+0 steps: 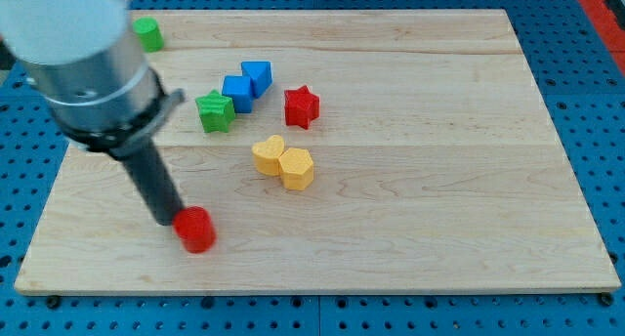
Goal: Slide red circle towards yellow hexagon
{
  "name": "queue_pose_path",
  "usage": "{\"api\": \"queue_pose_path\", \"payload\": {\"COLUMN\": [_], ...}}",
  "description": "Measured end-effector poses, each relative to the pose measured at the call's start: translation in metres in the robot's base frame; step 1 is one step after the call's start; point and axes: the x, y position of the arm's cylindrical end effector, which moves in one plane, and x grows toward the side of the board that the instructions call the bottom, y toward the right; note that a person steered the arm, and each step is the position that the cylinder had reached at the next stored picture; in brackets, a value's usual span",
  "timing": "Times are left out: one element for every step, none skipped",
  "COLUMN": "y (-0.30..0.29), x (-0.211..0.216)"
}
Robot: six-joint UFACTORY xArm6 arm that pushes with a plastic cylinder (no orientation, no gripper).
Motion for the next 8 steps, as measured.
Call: {"api": "queue_pose_path", "payload": {"y": [0.002, -0.023, -0.030, 0.010, 0.036, 0.034, 0.002, 0.027], "x": [0.010, 0.015, 0.057, 0.071, 0.069, 0.063, 0.056, 0.041]}}
